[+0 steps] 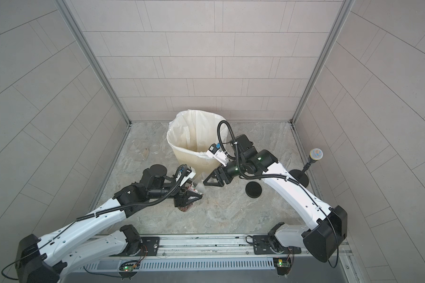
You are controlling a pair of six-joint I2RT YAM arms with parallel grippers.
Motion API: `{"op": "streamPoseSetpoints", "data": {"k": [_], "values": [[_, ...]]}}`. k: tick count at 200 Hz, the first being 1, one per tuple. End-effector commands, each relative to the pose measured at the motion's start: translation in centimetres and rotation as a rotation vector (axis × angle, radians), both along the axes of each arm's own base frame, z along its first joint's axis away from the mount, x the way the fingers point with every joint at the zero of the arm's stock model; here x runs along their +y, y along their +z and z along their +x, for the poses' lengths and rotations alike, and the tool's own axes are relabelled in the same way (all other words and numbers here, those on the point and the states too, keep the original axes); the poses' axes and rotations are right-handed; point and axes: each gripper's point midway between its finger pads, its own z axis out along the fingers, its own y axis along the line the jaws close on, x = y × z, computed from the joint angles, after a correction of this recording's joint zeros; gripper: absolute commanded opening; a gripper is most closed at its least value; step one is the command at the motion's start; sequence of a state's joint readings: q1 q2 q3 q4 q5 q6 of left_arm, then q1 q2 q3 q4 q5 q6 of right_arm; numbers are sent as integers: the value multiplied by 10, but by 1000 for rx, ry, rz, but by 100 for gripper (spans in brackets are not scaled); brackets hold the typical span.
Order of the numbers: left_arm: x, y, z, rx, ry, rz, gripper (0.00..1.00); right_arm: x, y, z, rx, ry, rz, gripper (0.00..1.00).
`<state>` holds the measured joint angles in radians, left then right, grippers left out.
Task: Empty the moldy dried flower tea in the jars
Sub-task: Unscrew the lid from the jar.
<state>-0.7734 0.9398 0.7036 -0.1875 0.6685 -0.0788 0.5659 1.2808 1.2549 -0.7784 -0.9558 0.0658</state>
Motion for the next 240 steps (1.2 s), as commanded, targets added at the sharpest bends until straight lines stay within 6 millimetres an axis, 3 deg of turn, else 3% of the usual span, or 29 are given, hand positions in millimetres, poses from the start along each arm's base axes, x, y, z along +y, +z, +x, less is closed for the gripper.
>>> {"op": "streamPoseSetpoints", "data": {"k": [1, 63, 74, 108, 153, 193, 210, 240], "values": [[-11, 36, -18, 12, -131, -97, 43, -2, 3, -8, -245, 150, 23, 53], [-16, 39, -26, 71, -206, -108, 42, -4, 7, -23, -508, 311, 111, 54], [-16, 40, -25, 71, -206, -110, 42, -5, 8, -22, -527, 312, 104, 58], [-14, 39, -21, 59, -193, -111, 42, -9, 14, -29, -538, 312, 116, 84], [-10, 33, -14, 29, -161, -74, 41, -17, 28, -33, -512, 270, 137, 96], [4, 25, 8, -96, -36, 23, 40, -7, 52, -10, -323, 77, 159, 97], [6, 27, 14, -138, -2, 24, 40, -10, 49, 12, -230, -94, 95, 95], [11, 26, 24, -195, 52, 46, 40, -15, 34, 31, -28, -275, -5, 91]]}}
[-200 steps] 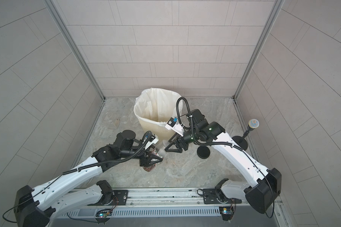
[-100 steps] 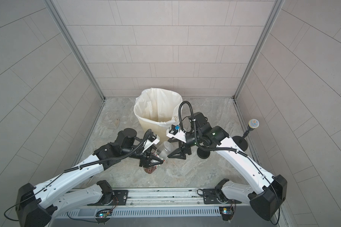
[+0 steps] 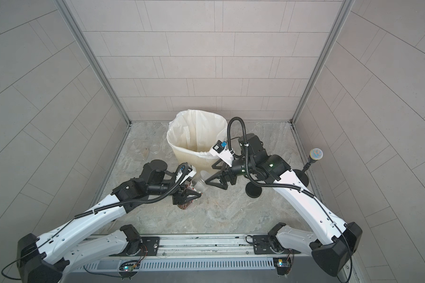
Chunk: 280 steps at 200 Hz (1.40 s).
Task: Empty the moldy dried flower tea in the jars
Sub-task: Unscrew the lid from the jar.
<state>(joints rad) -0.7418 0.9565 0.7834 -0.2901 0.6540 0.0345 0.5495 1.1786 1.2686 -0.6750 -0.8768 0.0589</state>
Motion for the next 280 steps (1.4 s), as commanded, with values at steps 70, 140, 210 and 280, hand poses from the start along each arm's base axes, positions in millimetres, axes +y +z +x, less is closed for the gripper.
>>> {"op": "streamPoseSetpoints", "data": {"k": [70, 140, 210, 280], "values": [[4, 10, 23, -137, 74, 28, 40, 18, -25, 21, 319, -192, -58, 92], [2, 5, 24, -115, 71, 43, 41, 34, -15, 4, 371, -71, 12, 87], [0, 14, 22, -113, 66, 10, 41, 32, -32, -1, 386, -46, -36, 78], [-8, 29, -6, -18, -71, -79, 43, 32, -16, -18, 280, 151, 20, 56]]}}
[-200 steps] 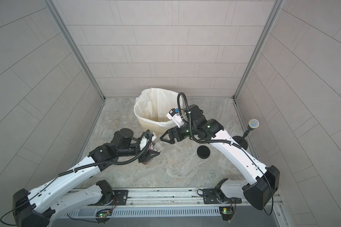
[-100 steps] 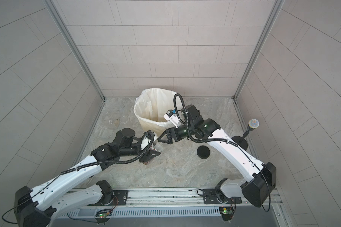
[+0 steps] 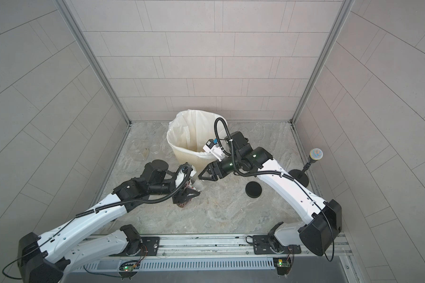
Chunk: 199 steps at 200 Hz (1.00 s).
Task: Empty the moldy dried flower tea in the jars
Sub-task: Unscrew the lid from the jar.
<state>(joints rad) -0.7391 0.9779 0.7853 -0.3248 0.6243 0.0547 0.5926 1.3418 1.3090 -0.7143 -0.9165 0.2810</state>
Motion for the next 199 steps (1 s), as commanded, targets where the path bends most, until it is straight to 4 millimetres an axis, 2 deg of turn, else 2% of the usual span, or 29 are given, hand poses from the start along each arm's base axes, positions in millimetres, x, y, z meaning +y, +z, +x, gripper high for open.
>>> {"op": "streamPoseSetpoints", "data": {"k": [1, 28, 57, 86, 109, 114, 152, 164, 181, 199], "values": [[-11, 42, -11, -25, -91, -133, 43, 6, 21, -24, -66, 179, 105, 56], [-14, 49, -21, 45, -147, -169, 43, 8, 38, -40, -209, 309, 241, 54], [-17, 59, -29, 93, -199, -210, 43, 4, 39, -54, -414, 428, 337, 53], [-18, 74, -33, 150, -244, -278, 43, 0, 42, -55, -483, 484, 393, 51], [-14, 74, -30, 156, -235, -280, 43, -2, 51, -60, -543, 513, 434, 51], [-14, 73, -30, 155, -230, -276, 43, -2, 52, -60, -551, 512, 435, 53], [-5, 57, -18, 83, -151, -191, 43, -5, 65, -52, -584, 424, 369, 90], [-2, 50, -13, 55, -124, -153, 43, -7, 69, -51, -606, 399, 356, 98], [3, 42, -4, 13, -72, -113, 43, -8, 78, -50, -591, 361, 361, 100], [6, 40, 3, -27, -31, -103, 43, -6, 82, -34, -524, 253, 322, 100]]}}
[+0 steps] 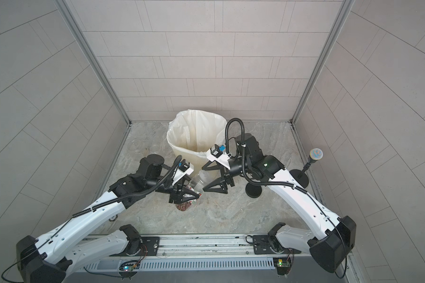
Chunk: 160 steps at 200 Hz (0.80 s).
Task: Empty the moldy dried flower tea in the jars
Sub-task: Unscrew the lid from the jar.
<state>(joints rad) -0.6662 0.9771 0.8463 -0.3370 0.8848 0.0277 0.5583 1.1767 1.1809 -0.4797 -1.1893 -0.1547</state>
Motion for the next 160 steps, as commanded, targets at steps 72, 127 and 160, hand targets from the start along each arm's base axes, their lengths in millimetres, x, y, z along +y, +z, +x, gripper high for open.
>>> {"op": "streamPoseSetpoints", "data": {"k": [72, 127, 160], "values": [[15, -3, 36, -178, 184, 84, 43, -7, -14, 56, 404, -468, -265, 96], [15, -3, 38, -185, 188, 86, 43, 9, -22, 52, 443, -422, -280, 96], [11, -4, 35, -167, 167, 76, 43, 16, -23, 52, 464, -387, -272, 91]]}}
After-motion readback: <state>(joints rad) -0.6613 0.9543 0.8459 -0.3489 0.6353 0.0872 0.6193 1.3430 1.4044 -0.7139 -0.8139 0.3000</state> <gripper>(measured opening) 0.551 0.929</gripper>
